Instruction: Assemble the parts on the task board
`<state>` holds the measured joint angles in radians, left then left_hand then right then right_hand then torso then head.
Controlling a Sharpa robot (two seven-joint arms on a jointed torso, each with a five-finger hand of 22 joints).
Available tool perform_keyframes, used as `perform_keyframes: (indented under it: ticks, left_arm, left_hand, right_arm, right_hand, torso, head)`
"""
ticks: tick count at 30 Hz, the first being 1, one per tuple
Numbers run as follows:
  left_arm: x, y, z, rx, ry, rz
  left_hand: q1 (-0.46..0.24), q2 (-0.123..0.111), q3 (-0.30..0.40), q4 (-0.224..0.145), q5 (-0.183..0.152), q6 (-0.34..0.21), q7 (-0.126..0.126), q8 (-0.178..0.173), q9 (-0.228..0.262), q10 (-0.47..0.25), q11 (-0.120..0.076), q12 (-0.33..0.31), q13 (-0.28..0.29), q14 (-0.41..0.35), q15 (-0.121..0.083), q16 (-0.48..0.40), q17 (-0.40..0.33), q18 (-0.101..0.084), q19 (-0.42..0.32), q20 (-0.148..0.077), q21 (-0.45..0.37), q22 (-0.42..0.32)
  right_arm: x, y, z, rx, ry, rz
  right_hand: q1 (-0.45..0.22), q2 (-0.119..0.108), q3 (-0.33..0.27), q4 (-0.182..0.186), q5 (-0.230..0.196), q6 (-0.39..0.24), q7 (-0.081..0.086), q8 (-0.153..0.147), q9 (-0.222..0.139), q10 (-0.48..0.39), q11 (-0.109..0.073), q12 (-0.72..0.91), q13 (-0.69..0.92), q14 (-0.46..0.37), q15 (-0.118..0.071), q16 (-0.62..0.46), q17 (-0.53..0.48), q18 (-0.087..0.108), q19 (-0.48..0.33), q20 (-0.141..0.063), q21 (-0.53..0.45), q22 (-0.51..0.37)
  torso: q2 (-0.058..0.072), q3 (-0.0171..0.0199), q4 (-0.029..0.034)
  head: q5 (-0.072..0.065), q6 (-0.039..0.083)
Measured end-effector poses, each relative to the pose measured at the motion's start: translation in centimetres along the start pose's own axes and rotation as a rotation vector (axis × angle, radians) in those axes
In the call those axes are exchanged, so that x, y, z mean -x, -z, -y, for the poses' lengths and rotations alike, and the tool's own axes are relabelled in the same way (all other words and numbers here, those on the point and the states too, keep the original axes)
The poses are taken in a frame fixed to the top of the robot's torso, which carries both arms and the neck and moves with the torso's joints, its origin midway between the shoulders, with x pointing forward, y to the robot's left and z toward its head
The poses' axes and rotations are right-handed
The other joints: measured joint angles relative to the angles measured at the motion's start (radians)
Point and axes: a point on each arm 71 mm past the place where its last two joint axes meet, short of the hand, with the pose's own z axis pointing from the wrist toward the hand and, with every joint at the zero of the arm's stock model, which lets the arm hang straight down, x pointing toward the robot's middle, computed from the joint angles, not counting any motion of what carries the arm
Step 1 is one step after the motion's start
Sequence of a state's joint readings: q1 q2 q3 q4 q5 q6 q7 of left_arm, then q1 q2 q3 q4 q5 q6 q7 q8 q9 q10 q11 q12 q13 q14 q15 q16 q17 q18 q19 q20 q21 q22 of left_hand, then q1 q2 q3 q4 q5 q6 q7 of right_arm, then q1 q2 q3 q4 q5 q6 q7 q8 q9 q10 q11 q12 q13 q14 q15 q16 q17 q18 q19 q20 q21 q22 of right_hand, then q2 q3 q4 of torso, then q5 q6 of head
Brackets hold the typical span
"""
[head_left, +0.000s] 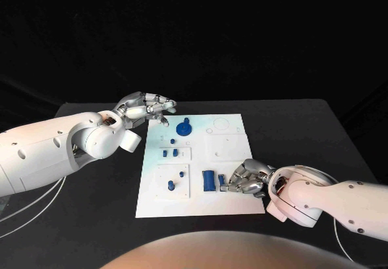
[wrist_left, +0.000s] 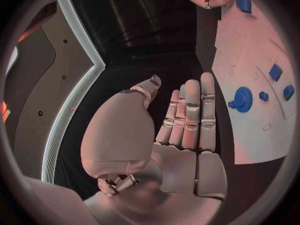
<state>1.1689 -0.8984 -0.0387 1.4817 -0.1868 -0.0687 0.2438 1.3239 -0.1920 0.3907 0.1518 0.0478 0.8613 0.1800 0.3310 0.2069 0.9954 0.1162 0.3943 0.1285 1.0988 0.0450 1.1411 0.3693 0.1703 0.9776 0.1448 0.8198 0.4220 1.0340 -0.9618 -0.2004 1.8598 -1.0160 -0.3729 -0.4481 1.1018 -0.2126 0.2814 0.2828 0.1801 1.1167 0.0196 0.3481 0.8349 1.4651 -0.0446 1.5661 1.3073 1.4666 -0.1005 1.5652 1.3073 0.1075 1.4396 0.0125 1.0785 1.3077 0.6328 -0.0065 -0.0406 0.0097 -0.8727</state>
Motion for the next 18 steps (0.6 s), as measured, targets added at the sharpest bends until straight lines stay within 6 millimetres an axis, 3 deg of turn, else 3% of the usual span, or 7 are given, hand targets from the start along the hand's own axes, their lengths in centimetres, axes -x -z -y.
perform_keyframes:
  ticks: [18]
  left_arm:
    - [0.0,0.0,0.0,0.000,0.000,-0.001]
  left_hand:
    - [0.000,0.000,0.003,0.003,0.000,0.000,0.000,0.000,-0.001,0.000,0.000,0.000,0.001,0.000,0.000,0.000,-0.001,0.000,0.000,0.000,0.000,-0.001]
  right_arm:
    - [0.3,-1.0,0.3,-0.013,0.009,0.010]
  right_hand:
    - [0.016,0.014,-0.003,0.003,0.000,0.000,0.000,0.000,0.001,0.000,0.000,0.000,0.000,0.000,0.000,0.000,0.001,0.000,0.000,0.000,0.000,0.000]
  torso:
    - [0.000,0.0007,0.0002]
  head:
    - [0.004,0.000]
